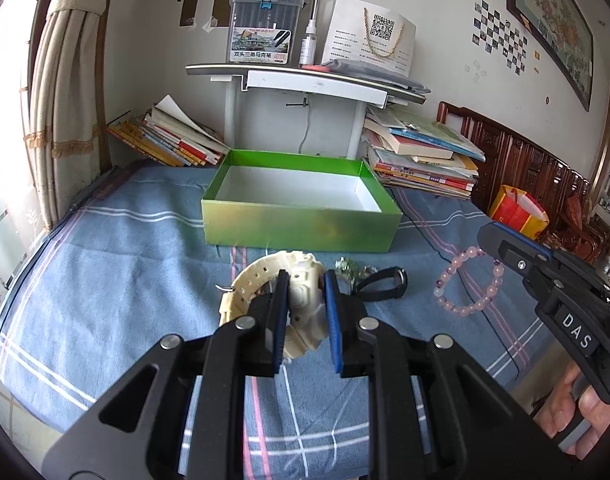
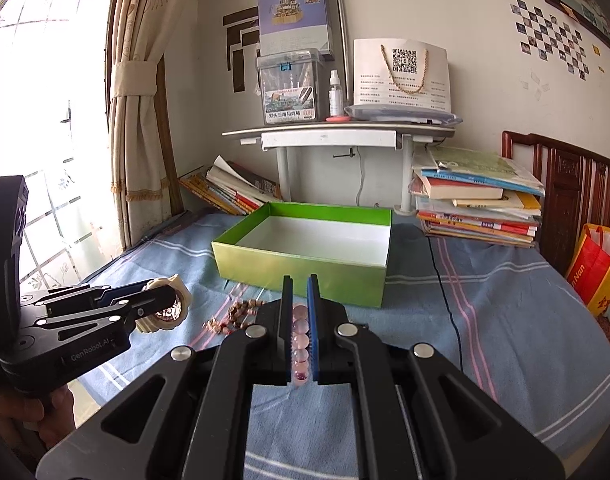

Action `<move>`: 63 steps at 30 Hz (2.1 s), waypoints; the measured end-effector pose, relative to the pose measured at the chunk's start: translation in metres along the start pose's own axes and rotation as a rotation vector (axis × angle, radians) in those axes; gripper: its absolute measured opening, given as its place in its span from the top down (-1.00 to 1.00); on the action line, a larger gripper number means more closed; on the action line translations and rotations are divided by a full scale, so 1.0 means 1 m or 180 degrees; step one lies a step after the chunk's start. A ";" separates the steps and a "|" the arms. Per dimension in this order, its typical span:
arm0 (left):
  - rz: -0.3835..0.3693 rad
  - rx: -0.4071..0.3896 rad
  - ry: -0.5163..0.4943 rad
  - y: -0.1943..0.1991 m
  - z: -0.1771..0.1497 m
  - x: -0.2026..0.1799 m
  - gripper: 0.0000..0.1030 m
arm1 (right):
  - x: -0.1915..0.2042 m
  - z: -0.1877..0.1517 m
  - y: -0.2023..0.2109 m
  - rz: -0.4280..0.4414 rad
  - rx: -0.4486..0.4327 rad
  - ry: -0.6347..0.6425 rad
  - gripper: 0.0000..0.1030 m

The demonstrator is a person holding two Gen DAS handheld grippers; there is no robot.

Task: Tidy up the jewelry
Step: 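Carry the white watch into the green box and open the left tool, then lower the pink bead bracelet into the green box and open the right tool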

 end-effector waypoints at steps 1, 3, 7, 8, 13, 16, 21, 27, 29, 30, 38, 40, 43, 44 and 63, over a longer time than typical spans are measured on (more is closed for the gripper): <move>-0.0022 -0.0002 -0.0014 -0.003 0.006 0.002 0.66 | 0.000 0.004 -0.004 0.0020 0.0005 -0.0001 0.87; -0.0060 -0.0001 -0.0036 -0.012 0.020 0.006 0.66 | -0.001 0.014 -0.013 0.0046 0.0015 0.0009 0.87; -0.0056 0.0000 -0.0107 -0.037 0.055 0.017 0.66 | -0.008 0.043 -0.045 0.0052 0.0010 0.0013 0.87; -0.0084 0.0019 -0.0115 -0.050 0.067 0.021 0.66 | -0.010 0.049 -0.054 0.0052 0.0022 0.0007 0.87; -0.0152 0.0153 -0.0105 -0.115 0.109 0.040 0.66 | -0.029 0.078 -0.126 0.0011 0.0144 -0.0068 0.87; -0.0103 0.0402 -0.0052 -0.167 0.118 0.055 0.66 | -0.037 0.083 -0.164 -0.0037 0.0240 -0.0110 0.87; -0.0026 0.0680 0.0053 -0.232 0.113 0.075 0.66 | -0.047 0.078 -0.205 -0.0048 0.0383 -0.0223 0.87; 0.0017 0.0447 -0.0167 -0.239 0.115 0.075 -0.77 | -0.050 0.055 -0.181 0.0019 0.0470 -0.0187 -0.11; 0.0109 0.0282 -0.0232 -0.224 0.117 0.075 -0.77 | -0.052 0.039 -0.176 -0.0021 0.0663 -0.0109 -0.12; 0.0119 0.0255 -0.0226 -0.218 0.117 0.076 -0.77 | -0.054 0.026 -0.174 -0.0036 0.0830 -0.0085 -0.12; 0.0262 -0.0215 0.0202 -0.137 0.083 0.095 -0.85 | -0.094 -0.028 -0.185 -0.0471 0.1496 -0.0117 0.49; 0.0282 -0.0290 0.0308 -0.119 0.069 0.096 -0.85 | -0.093 -0.033 -0.193 -0.0461 0.1614 -0.0112 0.62; 0.0322 -0.0364 0.0359 -0.096 0.054 0.095 -0.85 | -0.088 -0.038 -0.201 -0.0461 0.1708 -0.0064 0.65; 0.0334 -0.0380 0.0347 -0.089 0.049 0.094 -0.85 | -0.086 -0.040 -0.204 -0.0454 0.1730 -0.0046 0.66; 0.0386 -0.0338 0.0167 -0.036 0.001 0.074 -0.88 | -0.062 -0.027 -0.193 -0.0389 0.1582 0.0128 0.85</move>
Point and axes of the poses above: each gripper's, at about its wrist camera, not at the fingertips, and y roughly against the way its jaws point, x to its left, z to its top, the point moved 5 cm from there along -y, roughly the way its jaws point, and after that the axes turned 9 degrees about -y, right-handed, at the moved point
